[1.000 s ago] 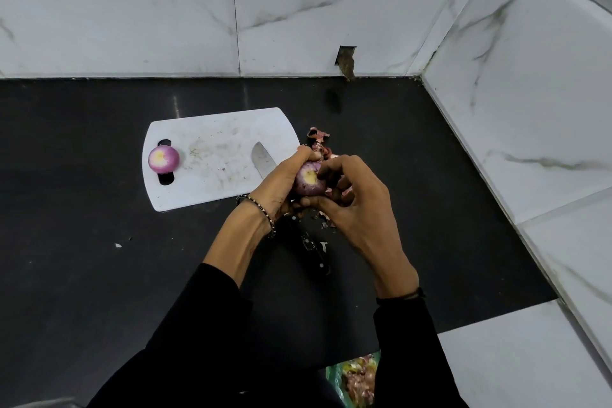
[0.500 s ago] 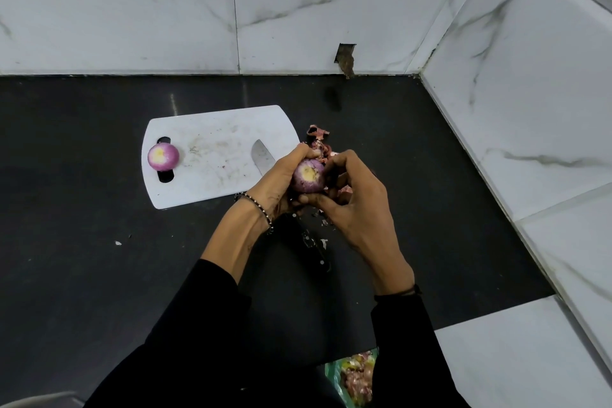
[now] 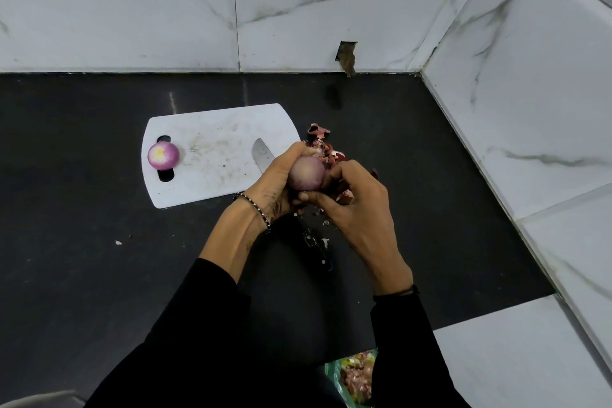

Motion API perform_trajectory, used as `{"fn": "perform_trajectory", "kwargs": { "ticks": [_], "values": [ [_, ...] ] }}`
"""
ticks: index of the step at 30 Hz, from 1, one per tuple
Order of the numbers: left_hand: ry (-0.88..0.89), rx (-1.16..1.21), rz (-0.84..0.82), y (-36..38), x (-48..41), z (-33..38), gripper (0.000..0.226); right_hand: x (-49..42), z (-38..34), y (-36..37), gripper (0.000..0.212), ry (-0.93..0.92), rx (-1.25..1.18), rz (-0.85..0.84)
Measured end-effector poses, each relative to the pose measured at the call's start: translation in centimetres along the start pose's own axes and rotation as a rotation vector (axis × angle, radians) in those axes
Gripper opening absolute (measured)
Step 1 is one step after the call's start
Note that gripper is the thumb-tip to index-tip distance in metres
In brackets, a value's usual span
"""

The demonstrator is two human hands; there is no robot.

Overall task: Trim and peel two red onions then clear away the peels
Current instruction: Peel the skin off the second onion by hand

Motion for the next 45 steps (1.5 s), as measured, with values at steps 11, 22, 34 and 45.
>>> {"fn": "perform_trajectory", "kwargs": {
  "ticks": [11,22,34,45],
  "values": [
    [-0.035,0.163,-0.019,0.2,-0.1,-0.1,0.038,0.0,0.9,-0.8,0.015,0.193,-0.204,0.037],
    [0.023,0.123,0.03,0.0,-0.6,0.4,0.033,-0.7,-0.4,-2.0,0.019,0.042,0.02,0.14],
    [-0.05,0.228,-0.093,0.0,0.7,-0.3,0.054,0.1,3.3,-1.3,0.018,0.376,0.291,0.053],
    [0.059,0.443,-0.18,-1.3,1.0,0.3,0.105,0.1,2.9,-1.6,0.015,0.236,0.048,0.133]
  ]
}}
Point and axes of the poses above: each hand's wrist, its own x-axis away from the middle knuckle, its own y-axis out of the palm, z = x × y, the point moved 10 cm from there along -x, towards the middle knuckle, and after that the axes turned 5 degrees about z, right-handed, at the moved point
